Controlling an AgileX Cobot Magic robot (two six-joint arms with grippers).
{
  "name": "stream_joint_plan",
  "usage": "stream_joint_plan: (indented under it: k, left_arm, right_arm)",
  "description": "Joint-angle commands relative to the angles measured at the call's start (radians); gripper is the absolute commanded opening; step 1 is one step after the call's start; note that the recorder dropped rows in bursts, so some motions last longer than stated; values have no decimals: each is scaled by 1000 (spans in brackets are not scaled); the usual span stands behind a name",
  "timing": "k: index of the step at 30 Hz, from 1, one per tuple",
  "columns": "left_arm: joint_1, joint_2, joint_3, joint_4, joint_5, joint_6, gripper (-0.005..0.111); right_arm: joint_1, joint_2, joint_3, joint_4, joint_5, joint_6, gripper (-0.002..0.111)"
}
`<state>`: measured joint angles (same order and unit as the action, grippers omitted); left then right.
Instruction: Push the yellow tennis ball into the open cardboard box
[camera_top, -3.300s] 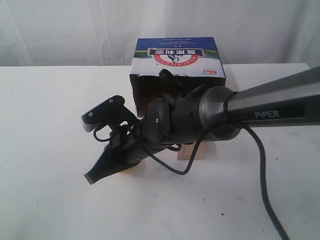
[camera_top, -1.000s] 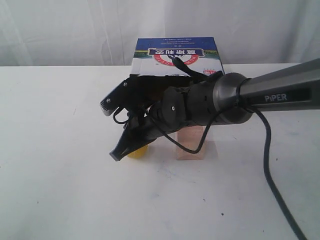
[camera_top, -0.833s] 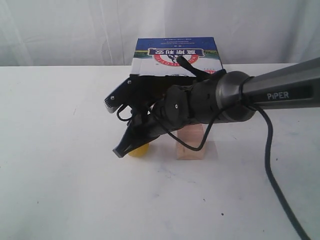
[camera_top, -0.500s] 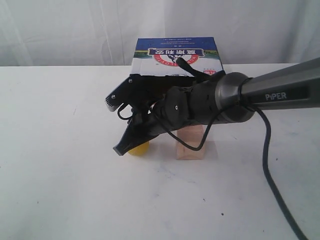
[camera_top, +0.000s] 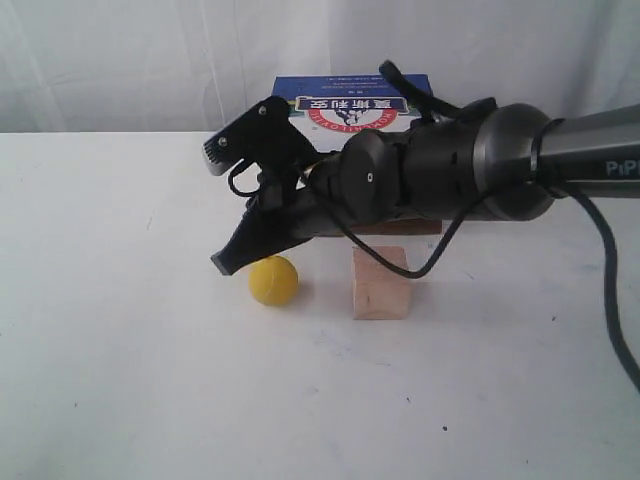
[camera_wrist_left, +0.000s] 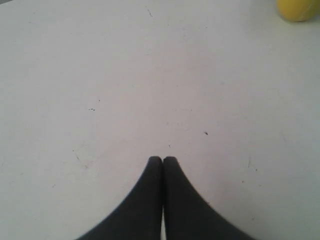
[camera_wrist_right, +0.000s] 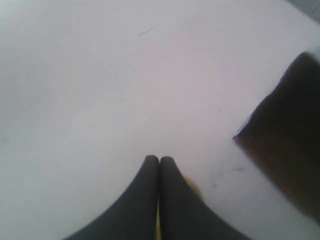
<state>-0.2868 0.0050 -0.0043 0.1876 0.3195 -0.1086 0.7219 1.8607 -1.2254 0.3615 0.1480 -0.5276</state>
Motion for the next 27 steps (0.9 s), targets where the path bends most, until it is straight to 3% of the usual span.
stream_joint_plan:
  k: [1, 4, 13, 27]
  left_arm:
    - [-5, -5, 4, 2, 10, 2, 0]
    - [-5, -5, 4, 2, 10, 2, 0]
    - [-5, -5, 4, 2, 10, 2, 0]
    - [-5, -5, 4, 2, 10, 2, 0]
  right_arm:
    - [46, 16, 0, 12, 146, 42, 0]
    - [78, 45, 0, 31, 149, 42, 0]
    - [93, 121, 0, 33, -88, 43, 0]
    - [-56, 148, -32, 25, -111, 24, 0]
